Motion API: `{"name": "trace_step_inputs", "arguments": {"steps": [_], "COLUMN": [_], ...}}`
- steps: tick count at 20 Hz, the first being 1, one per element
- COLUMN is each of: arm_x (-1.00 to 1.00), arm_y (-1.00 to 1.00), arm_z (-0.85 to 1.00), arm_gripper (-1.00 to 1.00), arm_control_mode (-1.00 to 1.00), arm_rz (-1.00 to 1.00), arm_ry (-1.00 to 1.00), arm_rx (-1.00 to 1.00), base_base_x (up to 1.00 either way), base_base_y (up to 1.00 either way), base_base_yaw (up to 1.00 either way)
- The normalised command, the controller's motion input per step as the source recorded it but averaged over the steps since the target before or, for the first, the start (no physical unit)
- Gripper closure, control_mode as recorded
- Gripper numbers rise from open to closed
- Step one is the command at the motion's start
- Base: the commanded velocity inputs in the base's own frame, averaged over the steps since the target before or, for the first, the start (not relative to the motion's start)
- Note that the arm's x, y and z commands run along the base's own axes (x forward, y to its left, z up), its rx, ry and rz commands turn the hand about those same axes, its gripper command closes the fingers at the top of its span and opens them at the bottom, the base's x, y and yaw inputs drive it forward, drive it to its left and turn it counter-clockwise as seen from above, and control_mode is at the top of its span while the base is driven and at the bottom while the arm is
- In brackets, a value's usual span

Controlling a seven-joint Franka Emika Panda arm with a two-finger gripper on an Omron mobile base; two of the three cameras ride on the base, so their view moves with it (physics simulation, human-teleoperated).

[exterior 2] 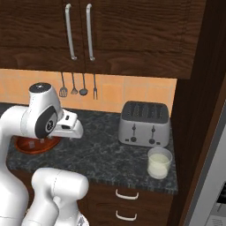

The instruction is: Grab a lemon wedge from the fridge and one ice cube from the ice bowl, and put them in the glass of lemonade.

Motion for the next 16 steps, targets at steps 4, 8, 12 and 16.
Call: {"name": "trace_step_inputs", "arguments": {"steps": [4,8,12,16], "arm_x": [0.25,0.29,0.36,0.51], "arm_y": [0.58,0.94,0.98,0.91], "arm_z": [-0.34,-0.59,-0.64,-0.54], "arm_gripper": [-1.00,-1.00,-1.00,-1.00], "arm_control_mode": [-1.00,-1.00,-1.00,-1.00], "arm_rz": [-0.01,0.01,0.12,0.21], "arm_ry": [-0.02,0.00,0.01,0.03], "arm_rx": [0.00,0.00,0.00,0.05], "base_base_x": [0.00,0.00,0.00,0.00], "base_base_y": [0.00,0.00,0.00,0.00], "base_base_yaw": [0.00,0.00,0.00,0.00]}}
